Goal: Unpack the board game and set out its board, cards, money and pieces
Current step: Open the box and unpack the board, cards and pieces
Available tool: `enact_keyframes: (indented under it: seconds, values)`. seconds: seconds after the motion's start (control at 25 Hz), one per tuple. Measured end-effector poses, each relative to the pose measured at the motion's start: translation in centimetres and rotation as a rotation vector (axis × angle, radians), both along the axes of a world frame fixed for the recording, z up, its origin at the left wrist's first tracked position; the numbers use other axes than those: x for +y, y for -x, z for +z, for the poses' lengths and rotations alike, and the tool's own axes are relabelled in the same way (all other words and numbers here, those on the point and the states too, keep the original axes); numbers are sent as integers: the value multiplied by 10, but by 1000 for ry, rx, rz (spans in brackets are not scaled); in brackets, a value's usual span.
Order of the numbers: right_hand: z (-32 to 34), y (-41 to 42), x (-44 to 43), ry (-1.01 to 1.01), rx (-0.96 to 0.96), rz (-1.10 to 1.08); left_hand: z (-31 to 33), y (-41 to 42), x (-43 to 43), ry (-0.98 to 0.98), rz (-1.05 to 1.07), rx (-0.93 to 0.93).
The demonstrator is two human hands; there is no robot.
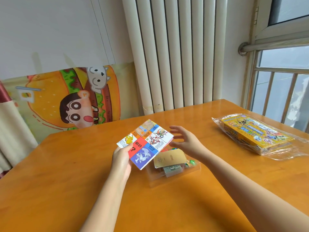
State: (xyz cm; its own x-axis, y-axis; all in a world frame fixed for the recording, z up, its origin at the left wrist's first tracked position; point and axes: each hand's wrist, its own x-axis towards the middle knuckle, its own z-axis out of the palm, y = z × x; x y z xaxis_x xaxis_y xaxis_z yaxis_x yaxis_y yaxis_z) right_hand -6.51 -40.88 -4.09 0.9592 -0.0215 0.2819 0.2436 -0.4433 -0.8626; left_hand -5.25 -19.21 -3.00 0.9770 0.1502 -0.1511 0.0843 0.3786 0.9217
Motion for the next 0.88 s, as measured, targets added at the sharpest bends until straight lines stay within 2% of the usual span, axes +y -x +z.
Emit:
enact_keyframes:
  seconds: [0.12,0.2,0.28,0.36,0.44,0.52,0.64,0.76,0.88]
  values:
    - [4,9,12,-72,-2,88,-3,11,8,-50,-12,-34]
    - [4,11,16,-35,20,86,-4,17,18,-50,8,-54]
    - [-1,12,17,144,40,74,-5,22,29,-48,33,-49]
    - [-15,13,19,408,70,84,-7,28,42,-70,65,-17]
    - [-31,18,19,591,119,72,-10,32,62,-145,98,45]
    - [-40,22,16,636,135,11,-12,34,87,-353,82,147]
    - [-43,20,8,674,159,-69,-19,33,126,-731,-78,246]
    - [-38,20,7,801,230,-30,-25,26,155,-913,-202,275]
    - [-27,28,4,864,271,-6,-27,10,175,-1207,-190,301]
